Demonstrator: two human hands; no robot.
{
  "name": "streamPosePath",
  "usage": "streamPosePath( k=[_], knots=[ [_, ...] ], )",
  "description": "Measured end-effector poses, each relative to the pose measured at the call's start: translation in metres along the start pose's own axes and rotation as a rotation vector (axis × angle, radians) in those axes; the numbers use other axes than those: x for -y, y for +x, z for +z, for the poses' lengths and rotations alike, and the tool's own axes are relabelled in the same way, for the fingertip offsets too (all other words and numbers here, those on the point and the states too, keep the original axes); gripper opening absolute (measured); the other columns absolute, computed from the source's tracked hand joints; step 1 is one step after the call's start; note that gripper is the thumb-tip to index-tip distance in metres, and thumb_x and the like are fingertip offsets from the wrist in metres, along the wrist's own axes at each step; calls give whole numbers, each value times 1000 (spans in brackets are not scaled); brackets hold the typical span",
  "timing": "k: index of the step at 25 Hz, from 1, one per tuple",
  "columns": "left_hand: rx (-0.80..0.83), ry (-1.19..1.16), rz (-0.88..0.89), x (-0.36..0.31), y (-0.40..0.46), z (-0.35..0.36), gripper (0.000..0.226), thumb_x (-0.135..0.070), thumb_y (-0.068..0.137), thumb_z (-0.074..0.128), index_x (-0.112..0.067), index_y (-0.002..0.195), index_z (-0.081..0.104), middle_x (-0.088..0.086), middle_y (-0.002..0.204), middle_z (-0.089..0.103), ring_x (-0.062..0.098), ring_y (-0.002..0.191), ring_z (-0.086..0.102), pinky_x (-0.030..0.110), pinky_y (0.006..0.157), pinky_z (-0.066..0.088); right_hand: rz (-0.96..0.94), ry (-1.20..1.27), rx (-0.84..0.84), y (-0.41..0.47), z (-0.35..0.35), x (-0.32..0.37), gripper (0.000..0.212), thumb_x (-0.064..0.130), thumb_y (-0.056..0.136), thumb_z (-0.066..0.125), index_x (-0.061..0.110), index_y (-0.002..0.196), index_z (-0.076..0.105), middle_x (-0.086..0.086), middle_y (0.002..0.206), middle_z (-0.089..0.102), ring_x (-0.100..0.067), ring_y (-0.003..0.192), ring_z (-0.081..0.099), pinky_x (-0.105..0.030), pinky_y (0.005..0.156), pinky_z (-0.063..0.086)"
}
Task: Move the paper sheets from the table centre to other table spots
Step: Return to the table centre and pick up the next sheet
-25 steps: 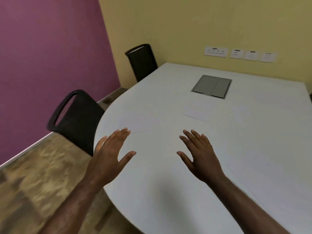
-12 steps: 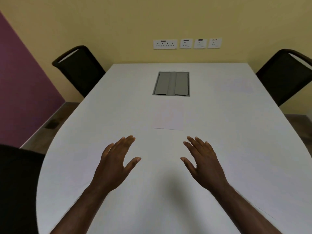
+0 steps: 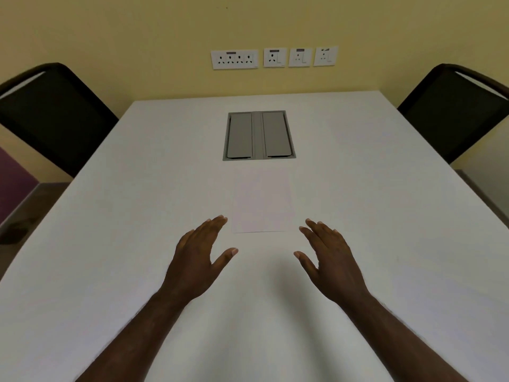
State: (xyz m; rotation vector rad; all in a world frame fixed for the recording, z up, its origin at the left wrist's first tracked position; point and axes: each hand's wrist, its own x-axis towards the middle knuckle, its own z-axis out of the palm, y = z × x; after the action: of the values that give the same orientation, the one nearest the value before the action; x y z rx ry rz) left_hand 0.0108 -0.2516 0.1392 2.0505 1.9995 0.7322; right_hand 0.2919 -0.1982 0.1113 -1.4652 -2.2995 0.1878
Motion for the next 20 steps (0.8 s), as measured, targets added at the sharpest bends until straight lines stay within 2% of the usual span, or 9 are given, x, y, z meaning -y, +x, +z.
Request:
streamPosePath(
  k=[9, 14, 17, 20],
  knots=[
    [108, 2, 38, 82, 131, 83, 64, -49, 89, 58, -25, 145, 37, -7, 151, 41, 11, 138, 38, 40, 112, 34, 45, -29, 192, 120, 99, -50, 57, 40, 95, 51, 22, 146, 35, 0, 158, 29, -23, 145, 27, -37, 116, 25],
    [206, -20, -86, 119, 174, 141, 68, -50, 89, 56, -26, 147, 32, -8, 156, 31, 10, 142, 31, 28, 115, 24, 160, 29, 288, 161, 148, -73, 59, 38, 96, 49, 20, 148, 27, 0, 161, 19, -28, 147, 20, -40, 115, 28],
    [277, -39, -94, 130, 187, 168, 75, -52, 88, 57, -25, 150, 24, -8, 160, 19, 10, 146, 20, 31, 118, 17, 246, 90, 253, 175, 166, -78, 59, 36, 96, 50, 16, 148, 29, -4, 161, 20, -26, 147, 23, -40, 115, 30],
    [320, -17, -73, 137, 190, 182, 75, -53, 88, 56, -26, 150, 24, -9, 160, 17, 9, 148, 11, 32, 120, 9, 307, 196, 129, 188, 177, -73, 57, 32, 94, 55, 11, 143, 37, -9, 158, 28, -24, 144, 30, -36, 112, 30]
  ],
)
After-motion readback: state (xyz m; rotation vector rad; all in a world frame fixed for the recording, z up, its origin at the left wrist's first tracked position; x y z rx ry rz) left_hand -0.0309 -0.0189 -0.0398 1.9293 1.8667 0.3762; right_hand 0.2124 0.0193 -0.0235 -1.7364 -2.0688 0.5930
